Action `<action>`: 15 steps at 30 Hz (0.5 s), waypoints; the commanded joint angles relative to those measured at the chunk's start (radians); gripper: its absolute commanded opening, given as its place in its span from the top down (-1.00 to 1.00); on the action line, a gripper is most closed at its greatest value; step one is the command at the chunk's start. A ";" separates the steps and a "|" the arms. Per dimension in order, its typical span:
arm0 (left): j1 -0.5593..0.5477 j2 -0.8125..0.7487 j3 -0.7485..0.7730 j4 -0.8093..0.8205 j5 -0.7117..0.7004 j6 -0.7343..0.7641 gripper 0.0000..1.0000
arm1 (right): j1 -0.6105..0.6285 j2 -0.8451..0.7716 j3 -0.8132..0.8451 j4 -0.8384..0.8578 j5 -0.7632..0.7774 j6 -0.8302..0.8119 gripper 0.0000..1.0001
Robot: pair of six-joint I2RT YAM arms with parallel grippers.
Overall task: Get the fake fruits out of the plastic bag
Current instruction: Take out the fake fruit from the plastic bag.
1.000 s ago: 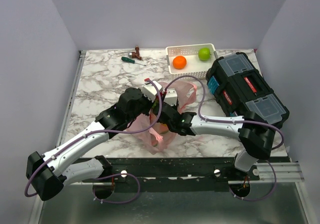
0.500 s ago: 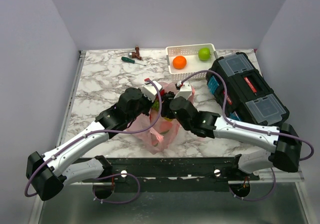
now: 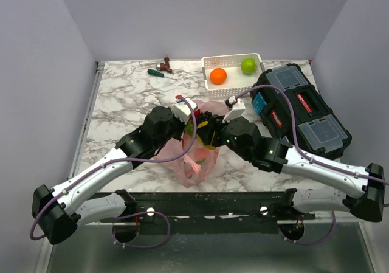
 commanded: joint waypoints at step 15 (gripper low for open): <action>-0.005 0.010 0.031 0.006 -0.018 0.007 1.00 | 0.004 -0.117 0.275 -0.121 -0.042 -0.201 0.94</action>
